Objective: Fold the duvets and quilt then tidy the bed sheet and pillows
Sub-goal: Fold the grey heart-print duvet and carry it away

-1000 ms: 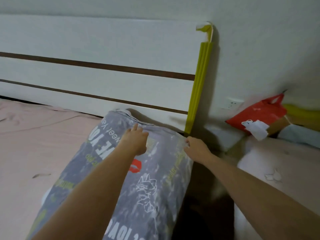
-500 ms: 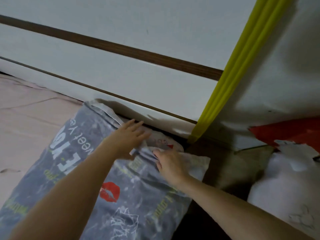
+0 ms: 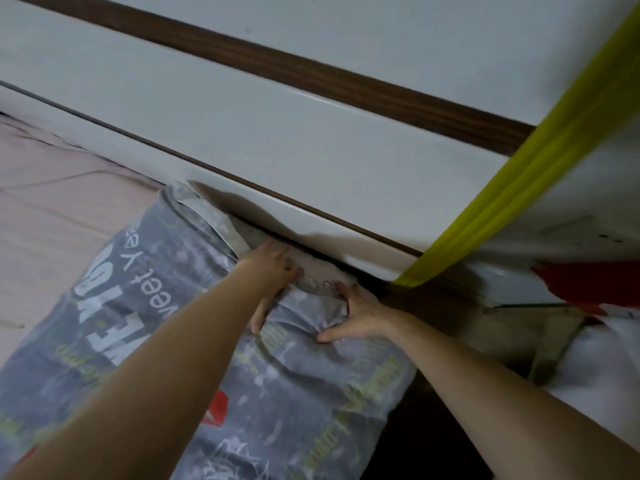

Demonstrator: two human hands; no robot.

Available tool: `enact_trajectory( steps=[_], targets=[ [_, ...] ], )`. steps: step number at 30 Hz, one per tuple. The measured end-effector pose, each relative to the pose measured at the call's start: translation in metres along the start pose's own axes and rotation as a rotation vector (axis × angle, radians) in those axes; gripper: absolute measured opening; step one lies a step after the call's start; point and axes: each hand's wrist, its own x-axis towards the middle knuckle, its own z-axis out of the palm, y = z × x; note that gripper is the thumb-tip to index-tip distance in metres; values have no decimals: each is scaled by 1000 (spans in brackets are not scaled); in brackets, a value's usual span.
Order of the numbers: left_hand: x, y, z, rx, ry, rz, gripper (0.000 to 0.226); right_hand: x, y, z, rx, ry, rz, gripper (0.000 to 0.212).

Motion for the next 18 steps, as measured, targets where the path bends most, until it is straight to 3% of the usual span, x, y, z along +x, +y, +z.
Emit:
enact_trajectory(
  steps=[4,8,9,11,13,15,16,18],
  targets=[
    [13,2,8,-106,15,-26,126,-2,1,2,50,-14,60,133],
    [3,15,10,-138,47,-45,90,-9,5,12,38,-28,126,131],
    [-2,18,7,-110,59,-44,85,-13,6,13,-21,-9,131,114],
    [-9,8,1,-115,83,-55,78,-22,1,13,-135,153,17,57],
    [-14,-12,-7,-117,121,-85,75,-31,-9,11,-274,420,-170,47],
    [-11,-27,-7,-67,174,-91,81,-26,-13,15,-364,678,-279,44],
    [-4,-28,-4,-40,182,-96,93,-16,-12,18,-376,729,-291,45],
    [11,-23,-2,-77,102,-104,126,3,-3,14,-282,562,-218,62]
  ],
)
